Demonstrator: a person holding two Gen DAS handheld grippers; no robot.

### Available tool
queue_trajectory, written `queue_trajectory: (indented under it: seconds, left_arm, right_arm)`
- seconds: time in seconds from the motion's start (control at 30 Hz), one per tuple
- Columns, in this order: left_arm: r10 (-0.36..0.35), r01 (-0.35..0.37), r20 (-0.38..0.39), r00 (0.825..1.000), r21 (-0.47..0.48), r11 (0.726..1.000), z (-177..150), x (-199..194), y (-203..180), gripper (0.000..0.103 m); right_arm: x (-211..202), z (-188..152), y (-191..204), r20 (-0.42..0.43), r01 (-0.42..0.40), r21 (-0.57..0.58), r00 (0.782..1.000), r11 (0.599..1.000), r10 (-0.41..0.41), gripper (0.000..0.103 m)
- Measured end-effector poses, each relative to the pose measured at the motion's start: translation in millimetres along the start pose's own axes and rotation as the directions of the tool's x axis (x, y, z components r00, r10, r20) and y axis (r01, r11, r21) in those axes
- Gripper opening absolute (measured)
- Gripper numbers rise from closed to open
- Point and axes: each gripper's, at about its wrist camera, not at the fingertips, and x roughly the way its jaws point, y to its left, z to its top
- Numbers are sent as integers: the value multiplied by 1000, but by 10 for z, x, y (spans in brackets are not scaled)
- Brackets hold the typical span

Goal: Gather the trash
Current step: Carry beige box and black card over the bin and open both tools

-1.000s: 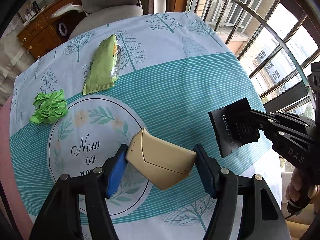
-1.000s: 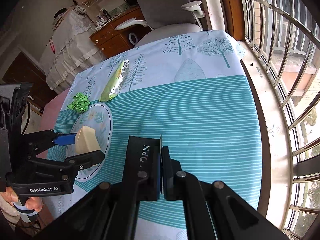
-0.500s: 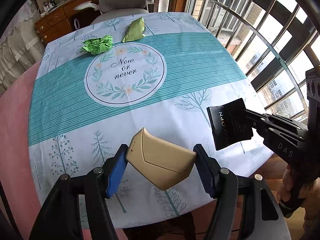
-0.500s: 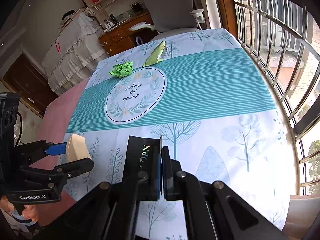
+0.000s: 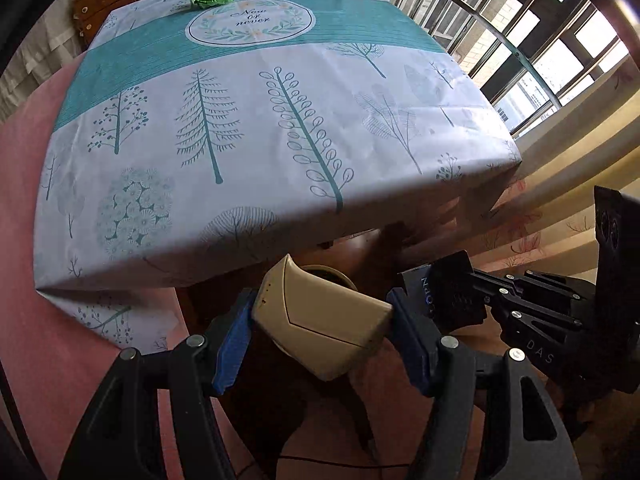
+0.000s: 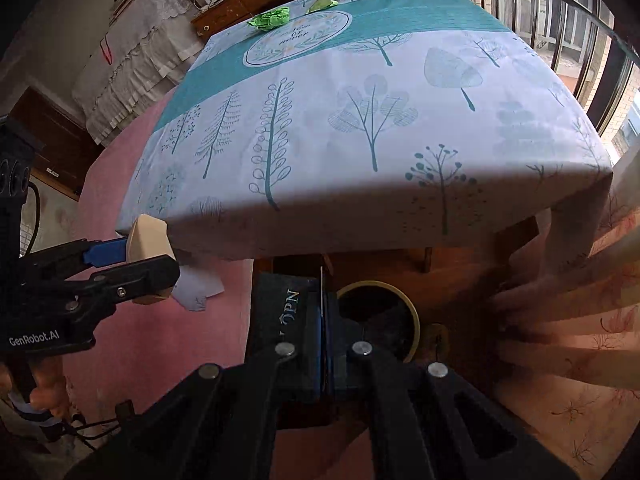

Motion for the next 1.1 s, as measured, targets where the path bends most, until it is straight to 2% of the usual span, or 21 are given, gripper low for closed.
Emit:
queue_trajectory:
  seconds: [0.17,0.27,0.43,0.63,0.77,0.8,0.83,0.87,0.93,0.97,1.0,1.1]
  left_arm:
    - [-40,39,-44,998,-33,999,-434,362,-76,64]
    - [-30,26,-60,998,-63,998,-586,708,-59,64]
    - [-37,22,-99,994,-144,989,-785,1545,84,64]
    - [-40,16,-92,995,-239,971,-970,2545,349,65]
    - [-30,-2,-107,994,-286,958,-1106,3014,496,65]
    - [-36,1,-113,993,-296,955,-1135,3100,534,68]
    - [-45,7,-119,992,-303,953,-1149,3162,569,77]
    - [-50,10,-120,991,-310,951,-1171,3210,591,83]
    - [-38,1,-112,993,-313,950,-1188,3261,640,102]
    - [-25,-11,-112,993,-309,951,-1197,3287,625,102]
    - [-15,-21,-115,993,-307,952,-1202,3296,625,102]
    - [8,-41,-106,994,-314,949,-1187,3247,635,102]
  right_arm:
    - [327,-334,-102,-84,24,12,996,1000,-23,1]
    - [640,-507,-252,-121,29,40,992,999,-24,1]
    - [1432,-703,-551,-173,45,69,984,997,-32,1]
    - [2475,-969,-882,-236,53,79,971,996,-33,2]
    - [2992,-1116,-1092,-270,36,102,963,994,-8,3]
    - [3087,-1131,-1139,-276,35,110,961,993,-3,3]
    - [3171,-1133,-1180,-284,31,119,959,992,4,4]
    - [3234,-1133,-1213,-290,29,127,957,991,9,7]
    - [3300,-1130,-1251,-298,27,130,954,991,13,28]
    - [3308,-1124,-1255,-295,25,125,955,992,13,43]
    - [3312,-1120,-1257,-287,25,116,958,993,9,46]
    - [3261,-1097,-1252,-282,26,121,959,992,9,46]
